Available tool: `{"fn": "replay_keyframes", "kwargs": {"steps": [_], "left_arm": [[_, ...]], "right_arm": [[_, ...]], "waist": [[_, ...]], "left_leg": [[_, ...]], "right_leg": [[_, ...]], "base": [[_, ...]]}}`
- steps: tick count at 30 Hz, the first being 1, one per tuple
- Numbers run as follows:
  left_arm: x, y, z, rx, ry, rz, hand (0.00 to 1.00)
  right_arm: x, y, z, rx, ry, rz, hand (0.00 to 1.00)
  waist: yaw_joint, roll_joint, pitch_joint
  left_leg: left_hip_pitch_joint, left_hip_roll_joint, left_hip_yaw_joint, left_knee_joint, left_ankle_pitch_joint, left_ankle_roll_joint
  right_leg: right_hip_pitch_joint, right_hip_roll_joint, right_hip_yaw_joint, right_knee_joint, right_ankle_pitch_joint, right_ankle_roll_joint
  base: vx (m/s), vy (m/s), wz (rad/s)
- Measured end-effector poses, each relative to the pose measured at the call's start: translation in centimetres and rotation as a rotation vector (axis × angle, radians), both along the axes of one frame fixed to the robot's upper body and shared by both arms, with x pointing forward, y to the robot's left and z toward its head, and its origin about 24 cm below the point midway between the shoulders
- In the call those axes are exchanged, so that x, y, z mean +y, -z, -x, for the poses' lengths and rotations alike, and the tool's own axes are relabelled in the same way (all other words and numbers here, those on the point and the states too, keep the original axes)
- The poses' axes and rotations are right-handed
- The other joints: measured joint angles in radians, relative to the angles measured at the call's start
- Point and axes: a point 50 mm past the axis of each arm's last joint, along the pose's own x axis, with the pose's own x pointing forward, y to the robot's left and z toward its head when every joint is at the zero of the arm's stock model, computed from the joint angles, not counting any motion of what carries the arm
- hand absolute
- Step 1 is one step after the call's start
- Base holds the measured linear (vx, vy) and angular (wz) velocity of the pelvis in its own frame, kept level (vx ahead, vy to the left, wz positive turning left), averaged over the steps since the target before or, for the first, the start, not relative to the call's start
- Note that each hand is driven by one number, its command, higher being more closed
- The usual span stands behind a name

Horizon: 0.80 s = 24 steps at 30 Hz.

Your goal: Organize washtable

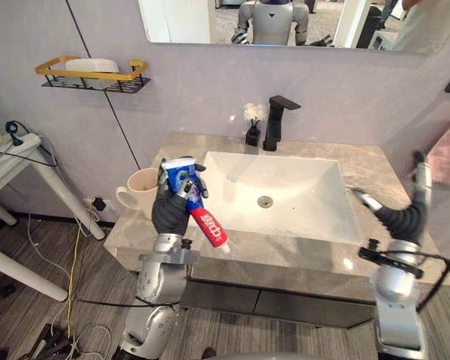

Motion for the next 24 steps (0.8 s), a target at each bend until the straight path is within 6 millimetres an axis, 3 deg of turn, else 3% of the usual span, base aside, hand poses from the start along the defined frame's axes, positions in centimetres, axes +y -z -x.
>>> {"fn": "replay_keyframes", "kwargs": {"steps": [4,6,16,24], "left_arm": [[0.3,-0.5,0.2,-0.03,-0.044,-0.031,1.0],[0.1,-0.5,0.2,-0.03,-0.054,-0.025,1.0],[-0.7,-0.9,0.0,-0.026,-0.082,0.074,1.0],[-1.6,-2.5,-0.7,-0.085,-0.092,0.113,1.0]], "right_arm": [[-2.6,1.6,2.9,0.036,0.162,-0.091,0.0],[-3.1,2.8,4.1,0.07,0.216,-0.156,0.0],[-3.9,8.5,8.4,0.213,0.4,-0.442,0.0],[-3.1,16.4,12.9,0.433,0.518,-0.77,0.0]], "waist": [[-0.011,0.0,0.0],[-0.023,-0.001,-0.001],[-0.022,-0.008,-0.009],[-0.017,0.003,-0.032]], "left_leg": [[0.0,0.002,0.022,0.0,-0.005,0.002],[0.003,0.004,0.03,0.0,-0.009,0.003],[0.025,0.027,0.079,0.0,-0.029,-0.003],[0.035,0.036,0.088,0.0,-0.033,-0.009]], "right_leg": [[-0.002,0.0,0.01,-0.008,0.002,0.0],[-0.003,0.001,0.017,-0.008,0.006,0.008],[-0.003,0.013,0.054,0.002,0.007,0.009],[0.001,0.018,0.054,0.016,0.003,0.007]], "base": [[0.0,-0.004,-0.09],[0.03,-0.004,-0.13],[0.01,-0.006,-0.12],[-0.02,-0.006,-0.01]]}}
